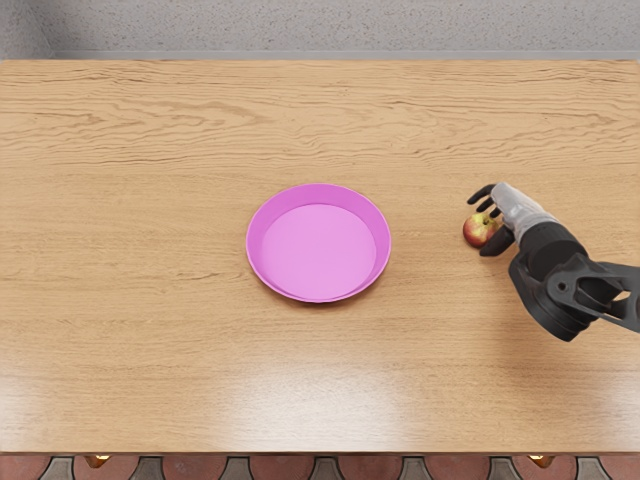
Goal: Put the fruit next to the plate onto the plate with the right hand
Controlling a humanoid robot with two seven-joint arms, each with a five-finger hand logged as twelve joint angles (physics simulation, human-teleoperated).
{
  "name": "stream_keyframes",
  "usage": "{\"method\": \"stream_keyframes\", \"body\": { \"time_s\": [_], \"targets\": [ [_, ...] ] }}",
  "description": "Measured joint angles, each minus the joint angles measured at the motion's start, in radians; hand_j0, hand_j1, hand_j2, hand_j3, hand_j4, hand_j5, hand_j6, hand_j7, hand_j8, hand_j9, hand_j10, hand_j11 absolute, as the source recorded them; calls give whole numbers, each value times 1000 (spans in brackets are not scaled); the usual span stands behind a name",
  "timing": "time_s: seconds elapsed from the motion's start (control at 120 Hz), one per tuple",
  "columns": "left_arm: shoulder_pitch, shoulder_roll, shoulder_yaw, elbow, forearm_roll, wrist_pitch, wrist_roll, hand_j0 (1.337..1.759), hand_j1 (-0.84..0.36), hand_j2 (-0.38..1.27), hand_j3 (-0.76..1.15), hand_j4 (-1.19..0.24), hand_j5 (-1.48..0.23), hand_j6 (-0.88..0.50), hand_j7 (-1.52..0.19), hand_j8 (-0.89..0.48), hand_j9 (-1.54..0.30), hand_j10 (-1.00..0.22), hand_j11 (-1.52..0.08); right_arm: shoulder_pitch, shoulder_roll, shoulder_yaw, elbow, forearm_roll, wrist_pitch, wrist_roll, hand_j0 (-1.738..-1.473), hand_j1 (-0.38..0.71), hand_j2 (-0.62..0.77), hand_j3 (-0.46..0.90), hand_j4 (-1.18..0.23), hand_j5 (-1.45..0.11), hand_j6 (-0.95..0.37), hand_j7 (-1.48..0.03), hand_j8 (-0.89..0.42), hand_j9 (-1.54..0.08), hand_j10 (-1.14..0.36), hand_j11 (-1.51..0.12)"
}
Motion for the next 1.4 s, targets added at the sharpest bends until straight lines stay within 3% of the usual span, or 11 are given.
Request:
{"method": "stream_keyframes", "body": {
  "time_s": [0.275, 0.483, 0.733, 0.883, 1.033, 1.208, 1.4],
  "targets": [
    [0, 0, 0, 0, 0, 0, 0, 1658, 73, 46, 0, -230, -299, -230, -299, -230, -299, -230, -299, 7, 3, 0, 0, 10, 8, 0, -1658, 209, -71, 0, -475, -619, -475, -617, -465, -618, -475, -618],
    [0, 0, 0, 0, 0, 1, 0, 1658, 73, 46, 0, -230, -299, -230, -299, -230, -299, -230, -299, 6, 3, 0, 0, 8, 17, -1, -1654, 250, 23, -1, -584, -738, -423, -748, -412, -748, -579, -747],
    [0, 0, 0, 0, 0, 0, 0, 1658, 73, 47, 0, -230, -299, -230, -299, -230, -299, -230, -299, 9, 1, 5, -16, 22, 61, 0, -1640, 241, -56, -2, -672, -875, -340, -888, -333, -909, -678, -911],
    [0, 0, 0, 0, 0, 0, 0, 1658, 73, 47, 0, -230, -299, -230, -299, -230, -299, -230, -299, 19, -15, 33, -36, 69, 140, -3, -1643, 262, 85, -1, -765, -877, -403, -922, -398, -921, -722, -918],
    [0, 0, 0, 0, 0, 1, 0, 1658, 73, 47, 0, -230, -299, -230, -299, -230, -299, -230, -299, 24, -63, 125, -41, 138, 281, -1, -1646, 246, 99, -1, -769, -908, -430, -937, -423, -941, -738, -939],
    [0, 0, 0, 0, 0, 1, 0, 1658, 73, 46, 0, -230, -299, -230, -299, -230, -299, -230, -299, 24, -122, 278, -44, 241, 559, 0, -1648, 232, 83, 0, -750, -925, -441, -943, -428, -954, -742, -955],
    [0, 0, 0, 0, 0, 1, 0, 1658, 73, 46, 0, -230, -299, -230, -299, -230, -299, -230, -299, 23, -132, 432, -55, 353, 815, 0, -1649, 229, 80, 0, -738, -938, -441, -946, -425, -964, -738, -967]
  ]
}}
